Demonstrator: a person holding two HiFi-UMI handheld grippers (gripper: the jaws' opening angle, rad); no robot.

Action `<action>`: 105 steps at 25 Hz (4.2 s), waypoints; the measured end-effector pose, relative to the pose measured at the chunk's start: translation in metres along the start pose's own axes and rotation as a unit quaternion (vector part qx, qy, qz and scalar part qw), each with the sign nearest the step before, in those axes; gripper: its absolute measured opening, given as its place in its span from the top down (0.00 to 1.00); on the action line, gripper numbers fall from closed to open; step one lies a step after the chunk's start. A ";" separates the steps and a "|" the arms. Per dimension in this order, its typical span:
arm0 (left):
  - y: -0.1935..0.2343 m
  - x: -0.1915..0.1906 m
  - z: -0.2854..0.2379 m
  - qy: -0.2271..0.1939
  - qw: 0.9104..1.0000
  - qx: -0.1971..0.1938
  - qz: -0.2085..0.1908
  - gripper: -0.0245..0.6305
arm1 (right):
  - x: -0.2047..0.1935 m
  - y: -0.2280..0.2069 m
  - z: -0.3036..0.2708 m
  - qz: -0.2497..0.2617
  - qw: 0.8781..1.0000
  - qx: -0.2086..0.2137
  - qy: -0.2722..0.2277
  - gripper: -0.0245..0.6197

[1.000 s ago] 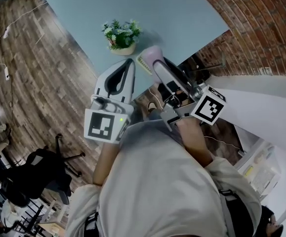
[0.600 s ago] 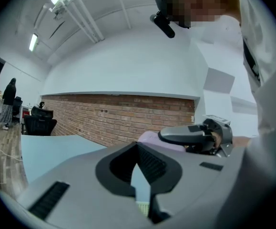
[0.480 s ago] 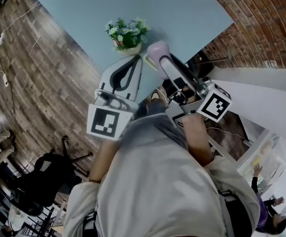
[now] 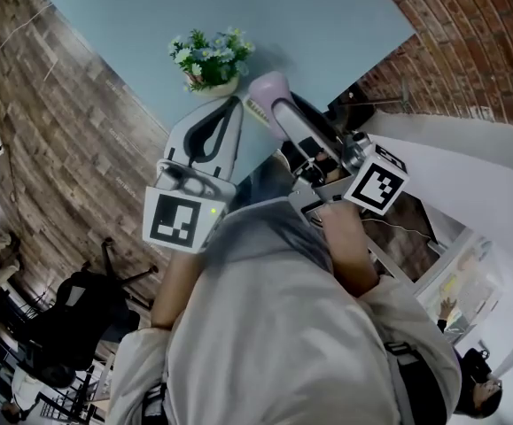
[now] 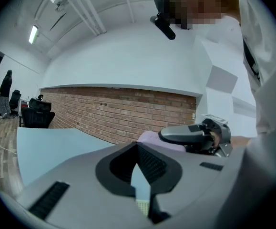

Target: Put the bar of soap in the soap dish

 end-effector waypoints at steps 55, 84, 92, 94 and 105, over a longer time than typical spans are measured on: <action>0.007 -0.045 -0.010 0.049 0.996 0.063 0.030 0.96 | -0.022 -0.099 0.006 -0.065 0.995 -0.048 0.066 0.71; 0.016 -0.061 -0.014 0.067 0.994 0.083 0.040 0.96 | -0.041 -0.145 0.006 -0.083 0.989 -0.074 0.099 0.71; 0.018 -0.061 -0.015 0.069 0.993 0.088 0.036 0.96 | -0.050 -0.158 0.005 -0.087 0.987 -0.080 0.113 0.71; 0.019 -0.061 -0.015 0.071 0.993 0.087 0.037 0.96 | -0.050 -0.162 0.005 -0.087 0.986 -0.083 0.115 0.71; 0.019 -0.061 -0.017 0.073 0.993 0.088 0.034 0.96 | -0.059 -0.178 0.009 -0.085 0.983 -0.102 0.129 0.71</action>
Point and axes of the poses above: the fingertips, and each gripper's own axes: z backward along the fingers, y to its left, x out of its top, the point moved 3 cm from there along z, backward along the fingers, and after that the axes turned 12 degrees about -y, right-handed, at the moved point
